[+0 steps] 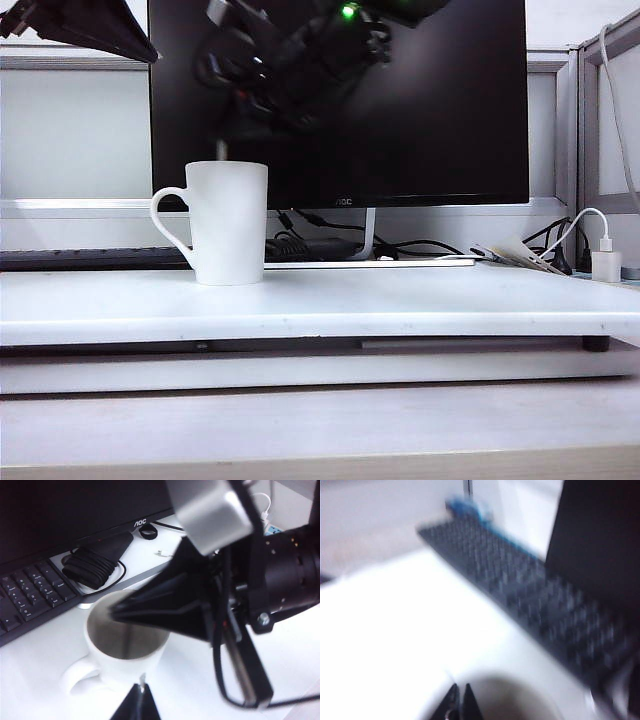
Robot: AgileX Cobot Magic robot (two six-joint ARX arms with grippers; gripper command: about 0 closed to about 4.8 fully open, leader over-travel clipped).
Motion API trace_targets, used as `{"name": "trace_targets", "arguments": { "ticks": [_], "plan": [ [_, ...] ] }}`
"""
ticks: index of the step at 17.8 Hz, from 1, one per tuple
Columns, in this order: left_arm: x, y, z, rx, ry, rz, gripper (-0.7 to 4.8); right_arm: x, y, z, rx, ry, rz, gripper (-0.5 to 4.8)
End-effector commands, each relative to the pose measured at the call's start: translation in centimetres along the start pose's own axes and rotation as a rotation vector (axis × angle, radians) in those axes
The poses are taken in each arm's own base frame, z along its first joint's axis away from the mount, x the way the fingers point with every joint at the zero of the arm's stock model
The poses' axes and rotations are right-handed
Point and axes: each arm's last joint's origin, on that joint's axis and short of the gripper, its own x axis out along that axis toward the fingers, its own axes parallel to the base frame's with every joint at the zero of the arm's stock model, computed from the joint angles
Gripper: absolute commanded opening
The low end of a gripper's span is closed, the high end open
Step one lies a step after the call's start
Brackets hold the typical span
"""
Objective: Pick up a spoon and stir the liquid in the cup.
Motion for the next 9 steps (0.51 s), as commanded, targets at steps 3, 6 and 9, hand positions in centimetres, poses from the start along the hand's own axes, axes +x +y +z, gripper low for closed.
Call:
{"name": "trace_targets", "arguments": {
  "ticks": [3, 6, 9],
  "plan": [
    [-0.1, -0.1, 0.2, 0.008, -0.015, -0.004, -0.05, -0.7, -1.3, 0.0, -0.039, 0.041, -0.181, -0.06],
    [-0.1, -0.1, 0.2, 0.008, -0.016, -0.003, -0.05, 0.5, -0.5, 0.7, -0.081, -0.084, -0.144, -0.06],
    [-0.1, 0.0, 0.3, 0.011, -0.022, -0.003, -0.05, 0.9, 1.7, 0.6, -0.072, -0.033, -0.015, -0.06]
  ]
}}
